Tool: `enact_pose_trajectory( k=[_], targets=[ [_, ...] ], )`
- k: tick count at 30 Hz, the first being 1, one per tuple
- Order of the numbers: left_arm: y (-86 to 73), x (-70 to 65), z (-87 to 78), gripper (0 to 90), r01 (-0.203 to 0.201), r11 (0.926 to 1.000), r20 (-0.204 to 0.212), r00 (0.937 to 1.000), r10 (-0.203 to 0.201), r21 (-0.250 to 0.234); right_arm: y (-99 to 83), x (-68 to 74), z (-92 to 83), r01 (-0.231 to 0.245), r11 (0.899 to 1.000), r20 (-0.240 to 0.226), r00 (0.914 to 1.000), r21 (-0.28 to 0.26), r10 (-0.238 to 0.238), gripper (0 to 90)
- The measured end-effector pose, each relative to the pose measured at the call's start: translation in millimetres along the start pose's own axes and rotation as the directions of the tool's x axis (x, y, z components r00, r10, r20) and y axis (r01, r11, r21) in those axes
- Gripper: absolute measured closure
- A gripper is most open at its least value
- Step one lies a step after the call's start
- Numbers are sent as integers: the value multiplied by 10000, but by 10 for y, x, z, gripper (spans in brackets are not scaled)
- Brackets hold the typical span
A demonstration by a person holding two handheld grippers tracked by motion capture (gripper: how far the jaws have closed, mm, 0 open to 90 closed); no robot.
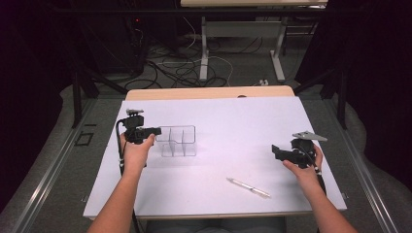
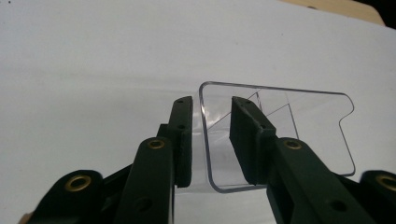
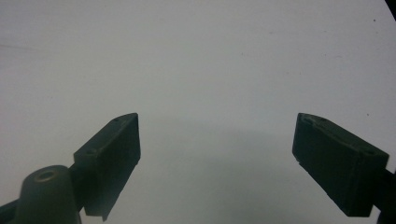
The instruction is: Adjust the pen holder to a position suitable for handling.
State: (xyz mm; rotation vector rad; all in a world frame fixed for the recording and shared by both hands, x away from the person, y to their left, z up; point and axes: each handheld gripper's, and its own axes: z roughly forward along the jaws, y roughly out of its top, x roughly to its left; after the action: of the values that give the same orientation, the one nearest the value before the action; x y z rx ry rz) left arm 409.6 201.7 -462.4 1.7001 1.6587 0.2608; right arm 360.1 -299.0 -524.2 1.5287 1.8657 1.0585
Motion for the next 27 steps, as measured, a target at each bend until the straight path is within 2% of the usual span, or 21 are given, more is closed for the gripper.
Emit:
enact_pose_trajectory(
  k=[3, 5, 7, 8, 11, 14, 18, 21, 22, 24, 25, 27],
  targets=[
    [-18, 27, -26, 656, 42, 9996, 417, 9991, -30, -282, -3, -8, 6, -76, 10000, 15, 10000, 6, 76, 145],
    [-33, 51, -40, 623, -46, 9980, 326, 9994, 67, -625, -3, -14, 4, -108, 9999, 8, 9999, 29, 107, 145],
    [-38, 71, -46, 609, -18, 9969, 476, 9989, 55, -784, -3, -16, 5, -172, 9998, 5, 9999, 31, 172, 145],
    [-46, 115, -57, 607, 139, 9943, 703, 9975, -65, -1056, -4, -17, 8, -183, 9998, -1, 9998, 36, 183, 145],
    [-55, 196, -63, 624, 208, 9917, 809, 9967, -105, -1272, -5, -11, 16, -208, 9998, 7, 9998, 48, 208, 145],
    [-80, 269, -44, 681, 359, 9882, 1008, 9947, -210, -1489, -6, -10, 20, -130, 9999, -26, 9999, 83, 131, 145],
    [-114, 325, -20, 784, 237, 9891, 938, 9955, -101, -1454, -9, -5, 32, -90, 9999, -14, 10000, 95, 90, 145],
    [-133, 351, 32, 845, 149, 9908, 1090, 9940, -2, -1343, -9, -2, 37, -95, 9999, -41, 9999, 109, 96, 146],
    [-135, 357, 42, 865, 89, 9932, 1178, 9930, 49, -1157, -9, -2, 39, -82, 9999, -37, 10000, 111, 82, 146],
    [-148, 354, 85, 889, 89, 9928, 1174, 9931, 53, -1197, -9, -4, 42, -85, 9999, -47, 10000, 118, 85, 146],
    [-147, 361, 89, 898, -74, 9946, 1197, 9926, 198, -1032, -9, -9, 44, -33, 9999, -43, 10000, 107, 33, 146],
    [-151, 348, 119, 900, -124, 9953, 1204, 9924, 240, -962, -8, -8, 45, -73, 9999, -43, 10000, 141, 74, 146]
  ],
)
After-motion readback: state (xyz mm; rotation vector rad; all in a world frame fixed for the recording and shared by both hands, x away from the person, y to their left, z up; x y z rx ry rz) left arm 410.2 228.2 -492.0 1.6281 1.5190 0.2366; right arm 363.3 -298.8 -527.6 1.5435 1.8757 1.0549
